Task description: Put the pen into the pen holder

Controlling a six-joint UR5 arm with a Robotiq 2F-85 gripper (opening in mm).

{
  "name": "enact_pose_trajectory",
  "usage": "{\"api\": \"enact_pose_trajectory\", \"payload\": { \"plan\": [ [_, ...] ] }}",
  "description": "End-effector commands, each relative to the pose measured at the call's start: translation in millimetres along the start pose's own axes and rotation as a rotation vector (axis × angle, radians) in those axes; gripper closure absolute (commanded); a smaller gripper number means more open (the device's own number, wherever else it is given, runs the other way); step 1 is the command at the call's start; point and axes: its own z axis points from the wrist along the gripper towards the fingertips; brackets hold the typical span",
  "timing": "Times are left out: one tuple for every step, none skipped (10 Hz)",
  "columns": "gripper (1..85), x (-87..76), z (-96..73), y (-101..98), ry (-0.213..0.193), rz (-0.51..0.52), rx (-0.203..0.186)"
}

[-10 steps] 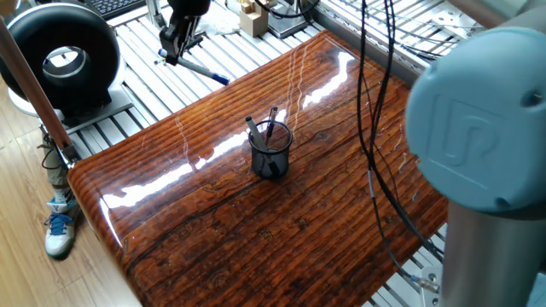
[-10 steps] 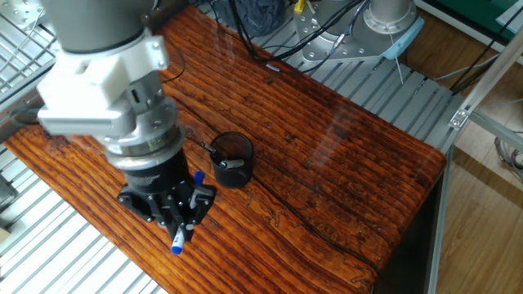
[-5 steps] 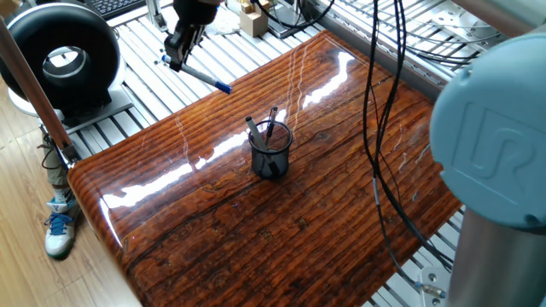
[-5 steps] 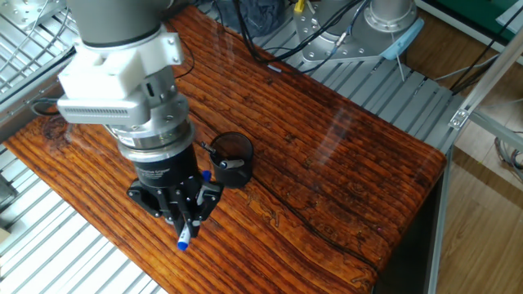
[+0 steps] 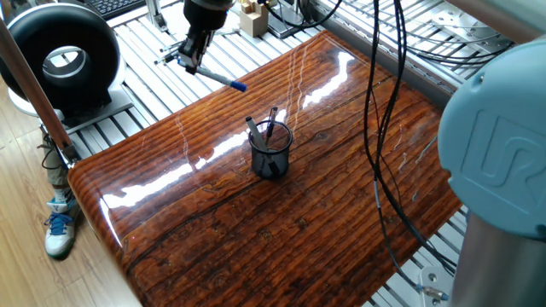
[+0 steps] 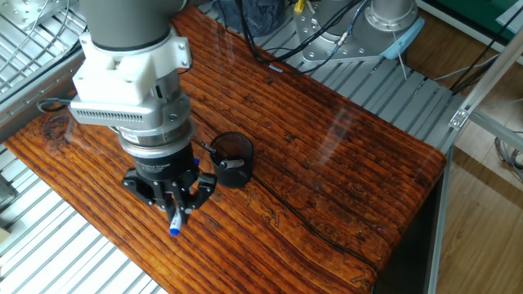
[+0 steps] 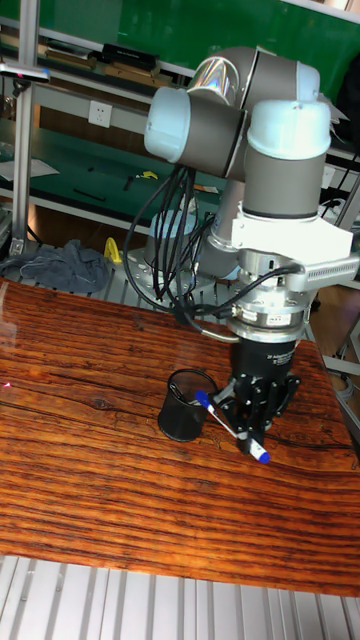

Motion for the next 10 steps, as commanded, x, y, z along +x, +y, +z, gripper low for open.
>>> {"api": "enact_pose_trajectory", "payload": {
  "plan": [
    [84.3, 12.6, -1.9, -13.5, 0.045, 0.003, 0.049],
    [84.3, 13.0, -8.2, -4.3, 0.039, 0.044, 0.024],
    [84.3, 17.3, -21.9, 4.6, 0.039, 0.086, 0.012],
    [84.3, 19.6, -32.6, 11.6, 0.025, 0.134, -0.004],
    [84.3, 16.1, -37.6, 16.0, -0.002, 0.166, -0.030],
    [84.3, 5.4, -40.5, 21.0, -0.061, 0.166, -0.070],
    [84.3, -1.1, -44.7, 26.2, -0.099, 0.173, -0.099],
    [84.3, -4.5, -49.2, 27.9, -0.120, 0.169, -0.094],
    [84.3, -9.8, -53.1, 28.9, -0.147, 0.150, -0.088],
    [84.3, -11.4, -58.3, 29.7, -0.166, 0.119, -0.076]
  ]
}}
